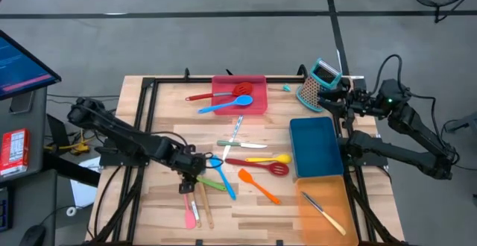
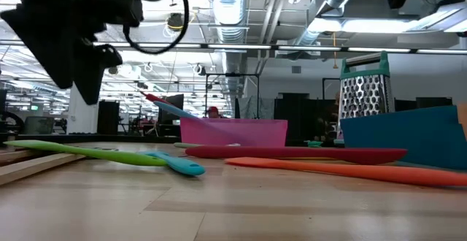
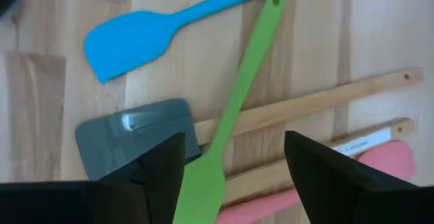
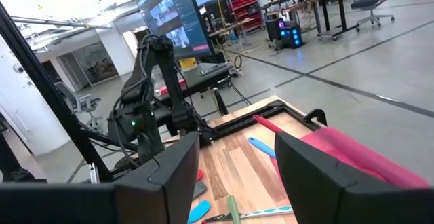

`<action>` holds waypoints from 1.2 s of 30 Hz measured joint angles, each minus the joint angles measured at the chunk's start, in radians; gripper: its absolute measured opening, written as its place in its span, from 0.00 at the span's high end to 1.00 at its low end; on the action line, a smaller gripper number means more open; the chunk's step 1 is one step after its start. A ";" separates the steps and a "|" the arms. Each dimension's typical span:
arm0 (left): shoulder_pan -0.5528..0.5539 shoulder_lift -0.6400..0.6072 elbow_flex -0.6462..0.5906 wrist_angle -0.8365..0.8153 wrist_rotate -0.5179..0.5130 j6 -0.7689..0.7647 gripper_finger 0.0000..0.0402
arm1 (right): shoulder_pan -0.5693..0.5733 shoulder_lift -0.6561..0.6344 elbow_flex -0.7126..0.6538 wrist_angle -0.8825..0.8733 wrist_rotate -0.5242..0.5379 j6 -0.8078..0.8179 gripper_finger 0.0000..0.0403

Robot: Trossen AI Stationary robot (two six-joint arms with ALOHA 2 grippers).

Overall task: Pick & Place Kitchen Items
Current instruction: Put the green spatula into the blue bin

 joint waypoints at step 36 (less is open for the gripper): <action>-0.011 0.294 0.000 0.285 -0.004 0.136 0.45 | 0.000 0.000 0.000 -0.071 0.000 0.019 0.54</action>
